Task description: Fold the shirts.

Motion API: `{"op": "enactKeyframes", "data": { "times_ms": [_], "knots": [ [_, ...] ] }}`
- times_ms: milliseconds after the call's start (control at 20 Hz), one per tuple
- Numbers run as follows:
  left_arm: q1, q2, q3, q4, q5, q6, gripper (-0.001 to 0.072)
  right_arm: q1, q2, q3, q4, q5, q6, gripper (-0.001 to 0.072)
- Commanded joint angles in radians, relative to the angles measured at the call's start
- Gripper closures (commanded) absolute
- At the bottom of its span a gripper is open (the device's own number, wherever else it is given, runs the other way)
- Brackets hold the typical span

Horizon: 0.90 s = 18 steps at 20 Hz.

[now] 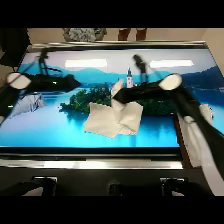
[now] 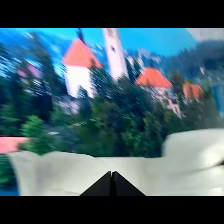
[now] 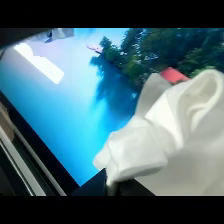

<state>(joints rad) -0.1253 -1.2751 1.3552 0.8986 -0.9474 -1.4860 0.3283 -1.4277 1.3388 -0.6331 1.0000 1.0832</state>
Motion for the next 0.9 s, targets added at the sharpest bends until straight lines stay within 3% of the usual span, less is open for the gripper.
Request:
{"op": "enactKeyframes", "data": {
  "times_ms": [0, 100, 200, 300, 550, 650, 850],
  "knots": [
    [0.116, 0.158, -0.001, 0.089, -0.048, -0.019, 0.0684, 0.189, -0.215, 0.001, 0.158, -0.180, -0.029, 0.0647],
    [0.119, 0.190, -0.001, 0.089, -0.057, -0.019, 0.0684, 0.210, -0.290, 0.001, 0.213, -0.162, -0.035, 0.0083],
    [0.119, 0.193, -0.001, 0.090, -0.064, -0.018, 0.0684, 0.159, -0.278, 0.001, 0.149, -0.046, -0.101, 0.0080],
    [0.119, 0.191, -0.001, 0.130, -0.066, -0.018, 0.0683, 0.052, -0.217, 0.001, 0.003, 0.080, -0.092, 0.0080],
    [0.119, 0.191, -0.002, 0.213, -0.066, -0.018, 0.0683, -0.265, -0.086, -0.004, -0.386, 0.375, 0.040, 0.0077],
    [0.119, 0.191, -0.002, 0.213, -0.066, -0.018, 0.0683, -0.275, -0.086, -0.060, -0.418, 0.361, 0.071, 0.0007],
    [0.119, 0.191, -0.002, 0.213, -0.066, -0.018, 0.0683, -0.159, -0.105, -0.208, -0.339, 0.098, 0.129, -0.0003]
  ]
}}
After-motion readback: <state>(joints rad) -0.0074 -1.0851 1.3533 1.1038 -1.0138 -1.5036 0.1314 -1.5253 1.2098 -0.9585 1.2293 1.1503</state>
